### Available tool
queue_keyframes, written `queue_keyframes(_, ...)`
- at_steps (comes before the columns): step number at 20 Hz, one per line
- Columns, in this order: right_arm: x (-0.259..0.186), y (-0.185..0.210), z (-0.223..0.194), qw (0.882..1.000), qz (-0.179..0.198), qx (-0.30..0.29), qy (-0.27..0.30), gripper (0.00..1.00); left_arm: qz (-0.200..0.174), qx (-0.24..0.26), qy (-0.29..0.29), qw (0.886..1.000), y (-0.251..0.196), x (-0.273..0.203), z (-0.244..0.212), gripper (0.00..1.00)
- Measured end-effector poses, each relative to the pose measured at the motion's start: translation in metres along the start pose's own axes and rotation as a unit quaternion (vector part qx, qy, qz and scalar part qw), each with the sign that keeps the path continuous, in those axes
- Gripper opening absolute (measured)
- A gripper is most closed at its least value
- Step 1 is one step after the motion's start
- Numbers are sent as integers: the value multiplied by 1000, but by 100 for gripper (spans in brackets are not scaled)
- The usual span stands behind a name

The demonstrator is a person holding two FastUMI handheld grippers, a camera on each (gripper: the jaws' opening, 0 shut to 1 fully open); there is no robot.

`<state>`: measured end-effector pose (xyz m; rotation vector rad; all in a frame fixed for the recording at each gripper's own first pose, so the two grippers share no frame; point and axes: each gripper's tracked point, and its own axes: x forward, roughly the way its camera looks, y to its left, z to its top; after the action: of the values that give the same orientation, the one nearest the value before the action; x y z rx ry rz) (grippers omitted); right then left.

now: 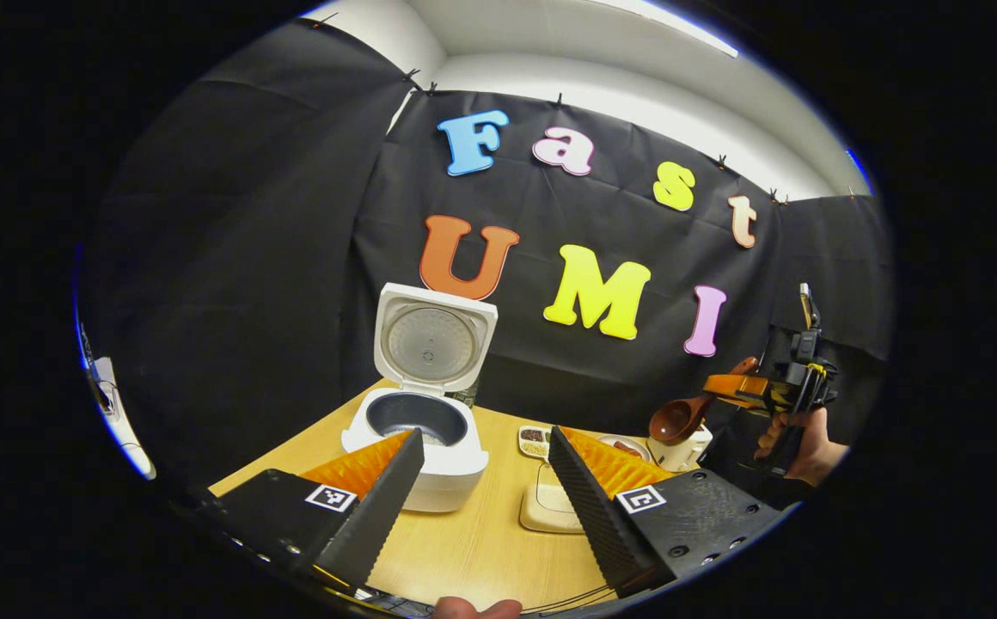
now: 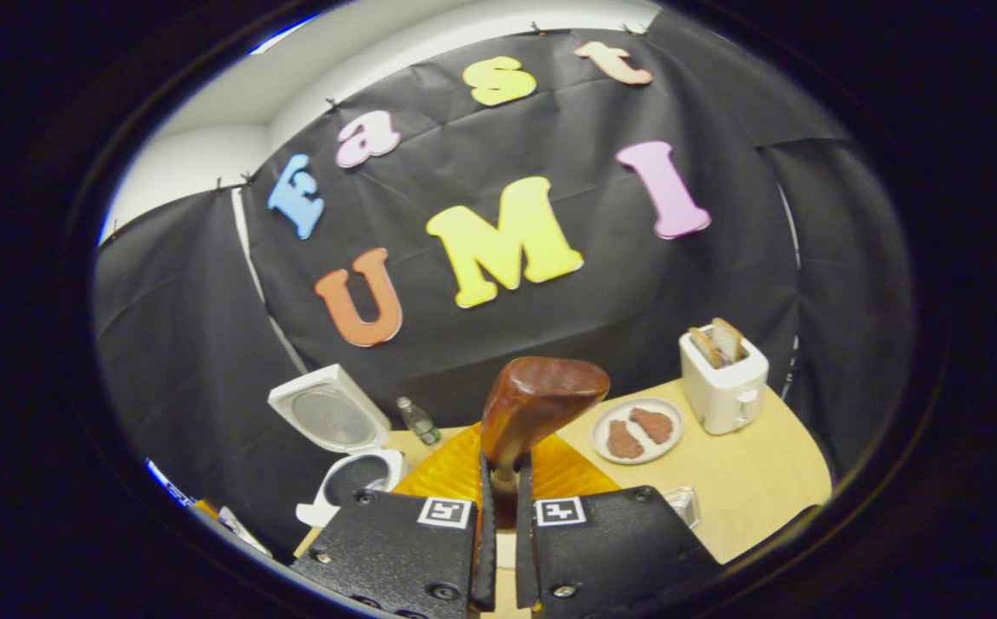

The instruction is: Close the left gripper, press the button to open the rice cooker; take a wooden spoon from the chopstick holder with the right hand, scoop a spoonful of rice and pour it into the rice cooker, then put the wooden spoon back into the chopstick holder.

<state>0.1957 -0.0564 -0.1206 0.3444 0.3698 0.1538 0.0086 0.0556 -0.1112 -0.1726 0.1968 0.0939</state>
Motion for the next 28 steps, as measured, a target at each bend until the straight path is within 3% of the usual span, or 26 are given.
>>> queue_keyframes(3, 1, -51, -12, 999, -44, 6, 9, 14, -1, -7, 10, 1000, -9, 8, -5, 94)
queue_keyframes(5, -8, -66, -15, 998, -58, 15, 18, 14, -2, -12, 20, 1000, -16, 9, -8, 94)
queue_keyframes(12, 19, -134, -49, 994, -96, -13, 46, 14, 13, 0, 39, 999, -27, 14, -7, 94)
queue_keyframes(18, 48, -168, -84, 993, -100, -30, 62, 14, 35, 9, 41, 999, -31, 21, 7, 94)
queue_keyframes(28, 85, -177, -136, 991, -86, -34, 97, 14, 45, 18, 54, 997, -41, 25, 14, 94)
